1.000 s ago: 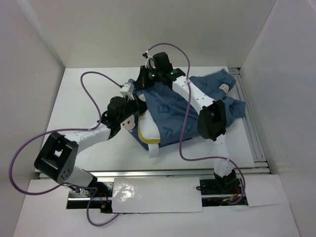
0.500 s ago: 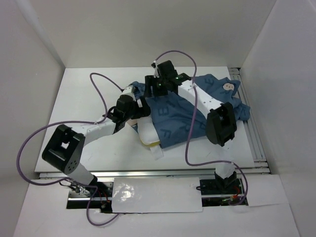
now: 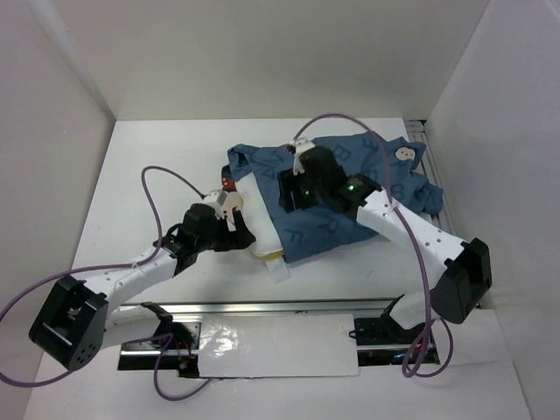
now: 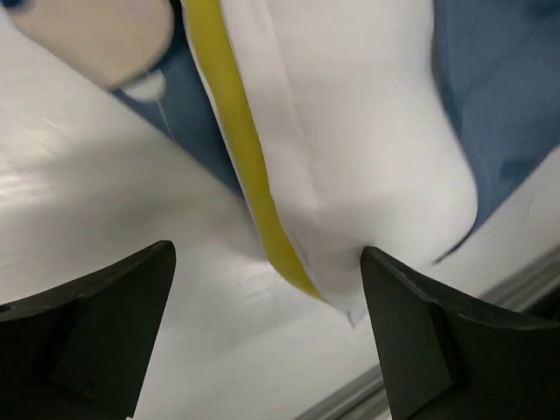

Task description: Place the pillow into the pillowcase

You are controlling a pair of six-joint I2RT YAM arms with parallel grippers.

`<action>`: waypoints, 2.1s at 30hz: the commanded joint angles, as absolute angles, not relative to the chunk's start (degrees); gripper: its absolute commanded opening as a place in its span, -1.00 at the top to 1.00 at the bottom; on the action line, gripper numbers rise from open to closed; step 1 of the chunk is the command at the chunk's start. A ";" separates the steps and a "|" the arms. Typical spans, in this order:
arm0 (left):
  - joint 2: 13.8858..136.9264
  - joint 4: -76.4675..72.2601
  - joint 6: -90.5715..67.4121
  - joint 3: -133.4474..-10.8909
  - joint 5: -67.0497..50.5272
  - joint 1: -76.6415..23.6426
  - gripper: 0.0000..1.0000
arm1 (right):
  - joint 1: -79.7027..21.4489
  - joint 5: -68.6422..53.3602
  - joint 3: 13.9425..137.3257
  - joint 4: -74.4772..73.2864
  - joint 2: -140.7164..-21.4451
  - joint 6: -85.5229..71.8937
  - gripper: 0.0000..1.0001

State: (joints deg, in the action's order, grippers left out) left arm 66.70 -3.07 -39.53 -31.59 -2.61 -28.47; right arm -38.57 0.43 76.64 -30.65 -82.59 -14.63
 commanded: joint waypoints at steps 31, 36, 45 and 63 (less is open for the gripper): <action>75.15 -31.64 -42.63 -34.18 -14.51 -34.72 1.00 | -48.43 -4.64 71.27 -32.17 -78.22 -11.17 1.00; 74.53 -28.05 -40.88 -41.11 -9.16 -34.72 1.00 | -48.43 -13.25 78.38 -31.56 -76.90 -9.32 1.00; 83.58 -26.19 -39.10 -47.64 -2.12 -37.53 1.00 | -46.42 -10.72 85.17 -31.64 -78.66 -9.13 1.00; 65.41 5.77 -45.25 -39.29 9.73 -38.06 -0.70 | -42.80 7.99 81.80 -39.21 -86.73 -11.69 -0.92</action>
State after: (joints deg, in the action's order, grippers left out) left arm 72.62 -1.69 -43.40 -38.24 -0.80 -38.04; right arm -42.59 2.96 76.84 -41.19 -83.96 -12.47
